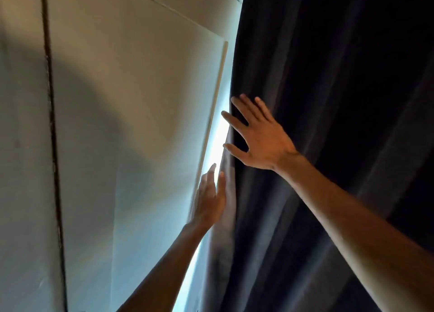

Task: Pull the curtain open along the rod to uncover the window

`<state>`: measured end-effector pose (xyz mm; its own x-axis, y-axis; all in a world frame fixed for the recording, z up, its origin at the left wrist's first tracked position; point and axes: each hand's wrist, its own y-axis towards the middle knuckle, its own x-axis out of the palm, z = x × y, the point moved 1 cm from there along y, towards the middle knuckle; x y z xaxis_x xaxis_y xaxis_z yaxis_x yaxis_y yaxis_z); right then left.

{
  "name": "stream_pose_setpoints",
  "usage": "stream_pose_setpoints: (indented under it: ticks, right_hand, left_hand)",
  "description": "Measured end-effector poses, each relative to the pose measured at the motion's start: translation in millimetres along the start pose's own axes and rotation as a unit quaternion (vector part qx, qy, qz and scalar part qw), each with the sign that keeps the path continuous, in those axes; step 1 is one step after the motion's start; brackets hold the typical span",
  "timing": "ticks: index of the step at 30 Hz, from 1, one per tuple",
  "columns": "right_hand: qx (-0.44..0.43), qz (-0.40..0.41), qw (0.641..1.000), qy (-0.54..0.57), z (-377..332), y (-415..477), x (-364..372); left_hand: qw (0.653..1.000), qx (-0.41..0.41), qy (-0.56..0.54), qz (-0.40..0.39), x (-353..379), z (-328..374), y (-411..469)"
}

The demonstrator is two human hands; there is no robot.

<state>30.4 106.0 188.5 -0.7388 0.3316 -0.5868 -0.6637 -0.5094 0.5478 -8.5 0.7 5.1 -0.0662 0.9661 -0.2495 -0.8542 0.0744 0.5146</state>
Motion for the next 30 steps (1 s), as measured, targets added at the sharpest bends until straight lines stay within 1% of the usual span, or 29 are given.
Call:
stream_pose_setpoints:
  ticks: [1,5,7,9,11,12,14,16,19,22,25,30]
  right_hand:
    - [-0.015,0.008,1.0,-0.019,-1.5,3.3,3.2]
    - [-0.049,0.044,0.996,-0.067,-3.8,15.9,15.0]
    - [-0.072,0.013,0.993,-0.09,1.2,21.4,18.1]
    - [-0.082,-0.01,0.991,-0.107,8.8,23.3,21.8]
    - [-0.092,-0.036,0.989,-0.106,12.7,22.6,28.7]
    - [-0.1,-0.04,0.989,-0.103,13.7,22.9,32.3]
    - [-0.114,-0.043,0.987,-0.1,14.3,21.4,37.8]
    - [-0.119,-0.043,0.986,-0.107,15.5,18.5,42.5]
    - [-0.113,-0.082,0.982,-0.127,23.3,7.9,43.6]
    - [-0.099,-0.103,0.98,-0.138,31.0,-4.1,41.8]
    - [-0.111,-0.083,0.979,-0.147,32.4,-7.1,40.4]
    - [-0.165,-0.034,0.975,-0.146,29.7,3.4,38.2]
  left_hand:
    - [0.999,-0.008,-0.034,0.001,2.9,-0.6,0.4]
    - [0.995,-0.003,-0.104,-0.011,22.8,-14.9,10.7]
    - [0.994,-0.015,-0.107,-0.016,30.4,-20.2,12.9]
    - [0.994,-0.008,-0.109,-0.018,39.2,-24.2,11.8]
    - [0.993,-0.008,-0.113,-0.044,50.1,-23.8,9.1]
    - [0.99,-0.01,-0.126,-0.06,56.9,-22.8,8.1]
    - [0.987,-0.021,-0.142,-0.066,73.5,-24.1,5.3]
    - [0.989,-0.029,-0.14,-0.043,84.3,-22.6,1.8]
    - [0.99,-0.03,-0.135,0.015,91.9,-27.6,-2.5]
    - [0.992,-0.013,-0.123,0.031,90.1,-30.9,-9.2]
    - [0.991,-0.013,-0.119,0.051,84.2,-24.6,-16.8]
    - [0.99,-0.035,-0.095,0.097,74.3,-21.8,-28.5]
